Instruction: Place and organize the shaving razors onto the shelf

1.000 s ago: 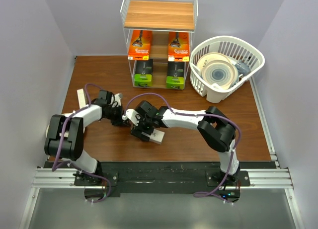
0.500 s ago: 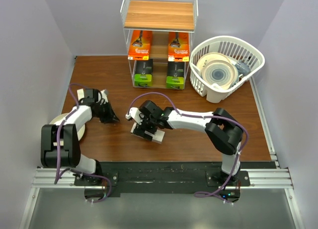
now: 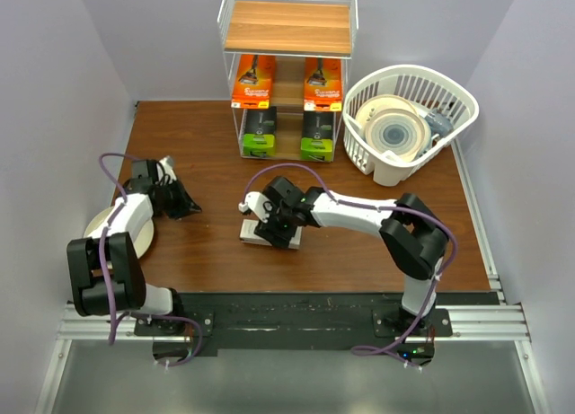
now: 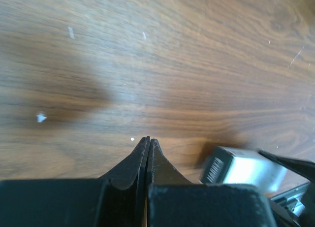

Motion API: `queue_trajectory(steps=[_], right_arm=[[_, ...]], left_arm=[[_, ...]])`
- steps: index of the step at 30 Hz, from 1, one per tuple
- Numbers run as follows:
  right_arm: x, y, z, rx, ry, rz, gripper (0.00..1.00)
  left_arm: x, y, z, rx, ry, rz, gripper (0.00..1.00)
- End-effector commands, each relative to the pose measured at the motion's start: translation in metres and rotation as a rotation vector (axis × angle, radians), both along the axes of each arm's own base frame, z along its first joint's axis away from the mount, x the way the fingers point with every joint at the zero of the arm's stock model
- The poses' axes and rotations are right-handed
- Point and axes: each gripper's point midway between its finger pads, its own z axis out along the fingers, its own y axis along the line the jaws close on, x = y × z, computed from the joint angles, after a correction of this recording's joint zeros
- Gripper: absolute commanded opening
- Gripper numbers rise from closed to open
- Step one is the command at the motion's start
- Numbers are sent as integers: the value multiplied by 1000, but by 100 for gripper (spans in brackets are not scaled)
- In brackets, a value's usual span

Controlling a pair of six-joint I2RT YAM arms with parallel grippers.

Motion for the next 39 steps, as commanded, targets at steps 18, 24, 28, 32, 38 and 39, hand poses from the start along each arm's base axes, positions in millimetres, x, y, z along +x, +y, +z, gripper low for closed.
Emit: queue_trajectory(steps=[18,24,28,32,38,39], right_arm=[[195,-29,447,832,-635,-533,50],[238,-69,488,892,-800,-710,52],[266,-91,485,901,-827,-807,54],[289,-107,471,900,-816,-887,56],[305,-122,472,926,-839,-946,60],[306,-125,473,931,-841,-956,62]], left_arm=[[20,11,26,-1,-160,-13,0],[8,8,18,-5,-164,-17,0],[3,5,16,-10,-168,-24,0],[-1,2,14,-20,-175,-30,0],[-5,0,11,-26,-180,-29,0],[-6,0,10,-29,-177,-28,0]])
